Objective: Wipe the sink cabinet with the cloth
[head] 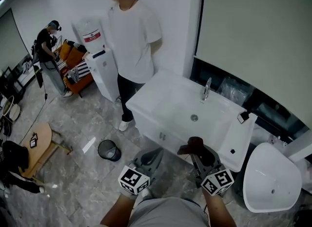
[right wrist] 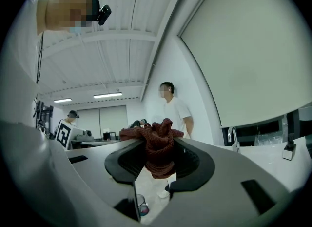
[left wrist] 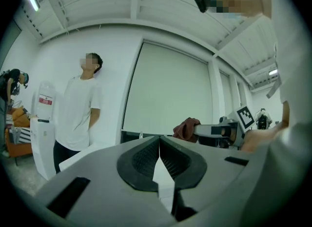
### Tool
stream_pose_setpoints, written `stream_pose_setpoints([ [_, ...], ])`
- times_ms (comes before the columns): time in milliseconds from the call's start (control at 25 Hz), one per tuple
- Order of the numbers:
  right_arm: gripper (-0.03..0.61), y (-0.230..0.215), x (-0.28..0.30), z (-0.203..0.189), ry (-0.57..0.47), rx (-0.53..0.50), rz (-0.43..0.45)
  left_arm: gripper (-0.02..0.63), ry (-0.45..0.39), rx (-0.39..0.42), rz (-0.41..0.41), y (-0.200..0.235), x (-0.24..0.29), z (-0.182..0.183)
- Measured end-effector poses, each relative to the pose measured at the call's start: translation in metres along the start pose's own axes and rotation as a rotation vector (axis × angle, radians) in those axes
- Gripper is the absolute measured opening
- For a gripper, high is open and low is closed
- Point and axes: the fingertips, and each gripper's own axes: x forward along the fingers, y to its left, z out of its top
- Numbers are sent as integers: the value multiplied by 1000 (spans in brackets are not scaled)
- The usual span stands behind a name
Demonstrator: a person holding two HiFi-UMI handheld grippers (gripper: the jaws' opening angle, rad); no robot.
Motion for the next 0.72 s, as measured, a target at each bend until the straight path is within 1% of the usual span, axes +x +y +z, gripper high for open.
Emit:
stream_pose_setpoints([
  [360, 137, 4, 1, -13, 29, 38, 4, 11, -12, -12, 19, 0, -10, 3],
  [720, 137, 13, 12, -17, 38, 36, 12, 11, -16, -12, 43, 15, -23, 6],
])
